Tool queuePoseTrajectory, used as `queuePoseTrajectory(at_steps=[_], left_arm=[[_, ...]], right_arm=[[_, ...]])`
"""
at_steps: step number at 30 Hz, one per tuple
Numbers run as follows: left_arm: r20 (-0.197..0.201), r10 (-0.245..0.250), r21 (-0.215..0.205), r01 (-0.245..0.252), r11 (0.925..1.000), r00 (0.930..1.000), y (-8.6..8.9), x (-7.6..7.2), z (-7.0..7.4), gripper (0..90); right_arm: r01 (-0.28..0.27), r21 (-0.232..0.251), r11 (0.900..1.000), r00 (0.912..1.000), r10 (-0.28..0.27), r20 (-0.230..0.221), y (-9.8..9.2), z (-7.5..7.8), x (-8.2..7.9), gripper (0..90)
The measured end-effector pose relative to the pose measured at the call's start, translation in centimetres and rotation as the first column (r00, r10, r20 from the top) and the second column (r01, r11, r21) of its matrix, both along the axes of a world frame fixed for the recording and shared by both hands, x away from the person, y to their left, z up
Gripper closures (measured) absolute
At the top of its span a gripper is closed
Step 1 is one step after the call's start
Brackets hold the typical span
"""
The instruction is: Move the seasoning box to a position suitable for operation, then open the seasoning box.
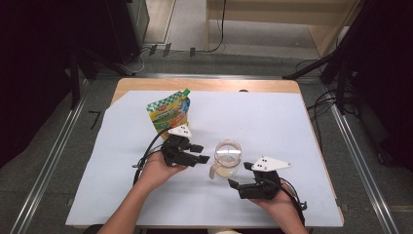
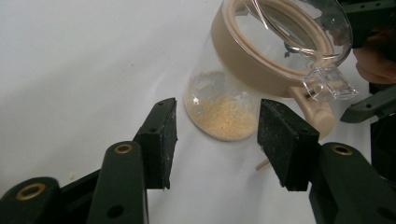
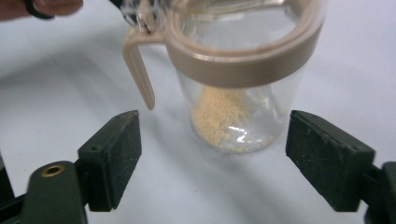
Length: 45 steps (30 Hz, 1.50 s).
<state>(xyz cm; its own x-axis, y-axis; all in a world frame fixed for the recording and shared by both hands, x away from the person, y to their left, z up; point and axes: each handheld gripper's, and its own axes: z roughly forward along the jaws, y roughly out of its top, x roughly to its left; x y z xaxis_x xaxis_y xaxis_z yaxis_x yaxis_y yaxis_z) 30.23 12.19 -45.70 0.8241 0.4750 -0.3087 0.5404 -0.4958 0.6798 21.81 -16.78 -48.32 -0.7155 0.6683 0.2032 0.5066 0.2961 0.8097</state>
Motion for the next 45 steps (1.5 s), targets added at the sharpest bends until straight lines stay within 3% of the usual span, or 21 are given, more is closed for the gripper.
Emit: queuePoseTrajectory(at_steps=[4, 6, 8, 13, 15, 18, 20, 33, 38, 42, 45], left_arm=[[-0.01, -0.003, 0.006, 0.003, 1.0, 0.9999, 0.0, -0.2, 0.1, 56.8], [-0.008, -0.01, 0.012, 0.01, 0.9999, 0.9999, 0.0, -0.2, 0.2, 64.4], [-0.032, -0.063, -0.018, 0.063, 0.9979, 0.9975, -0.1, -0.3, 0.0, 71.8], [-0.018, -0.08, -0.001, 0.08, 0.9968, 0.9966, -0.4, -0.5, -0.1, 88.2], [-0.022, -0.094, -0.018, 0.093, 0.9955, 0.9953, -0.5, -0.6, 0.0, 90.0], [-0.02, -0.102, -0.004, 0.102, 0.9948, 0.9946, -0.7, -0.6, -0.1, 90.0], [-0.019, -0.095, 0.012, 0.096, 0.9953, 0.9953, -1.0, -0.7, -0.2, 90.0], [-0.031, -0.126, 0.011, 0.126, 0.992, 0.9916, -2.2, -1.3, -0.8, 90.0], [-0.049, -0.131, -0.016, 0.131, 0.9913, 0.9901, -2.3, -1.4, -1.0, 90.0], [-0.029, -0.171, -0.03, 0.17, 0.9849, 0.9848, -2.9, -1.7, -1.2, 90.0], [-0.024, -0.17, -0.028, 0.17, 0.9851, 0.9851, -3.3, -2.0, -1.1, 90.0]], right_arm=[[0.016, -0.004, 1.0, 0.9998, -0.016, 0.016, -0.7, 0.4, -0.1, 31.1], [0.02, 0.002, 1.0, 0.9996, -0.02, 0.018, -1.6, 0.6, -0.1, 41.0], [0.02, 0.008, 1.0, 0.9995, -0.02, 0.023, -2.0, 0.7, 0.1, 47.9], [0.013, 0.002, 1.0, 0.9998, -0.013, 0.016, -2.4, 0.7, 0.4, 66.5], [0.003, -0.009, 1.0, 0.9999, -0.003, 0.015, -2.5, 0.5, 0.6, 74.7], [-0.005, -0.009, 1.0, 1.0, 0.005, -0.001, -2.4, 0.3, 0.8, 86.7], [-0.007, -0.006, 1.0, 0.9999, 0.007, -0.011, -2.2, 0.2, 0.8, 90.0], [-0.036, 0.026, 0.999, 0.9992, 0.037, -0.018, -1.2, 0.0, 1.4, 90.0], [-0.026, 0.028, 0.999, 0.9994, 0.026, -0.02, -1.4, -0.1, 1.6, 90.0], [-0.029, 0.032, 0.999, 0.9991, 0.03, -0.029, -1.2, -0.2, 1.8, 90.0], [-0.021, 0.025, 0.999, 0.9994, 0.021, -0.026, -0.6, -0.4, 1.9, 90.0]])
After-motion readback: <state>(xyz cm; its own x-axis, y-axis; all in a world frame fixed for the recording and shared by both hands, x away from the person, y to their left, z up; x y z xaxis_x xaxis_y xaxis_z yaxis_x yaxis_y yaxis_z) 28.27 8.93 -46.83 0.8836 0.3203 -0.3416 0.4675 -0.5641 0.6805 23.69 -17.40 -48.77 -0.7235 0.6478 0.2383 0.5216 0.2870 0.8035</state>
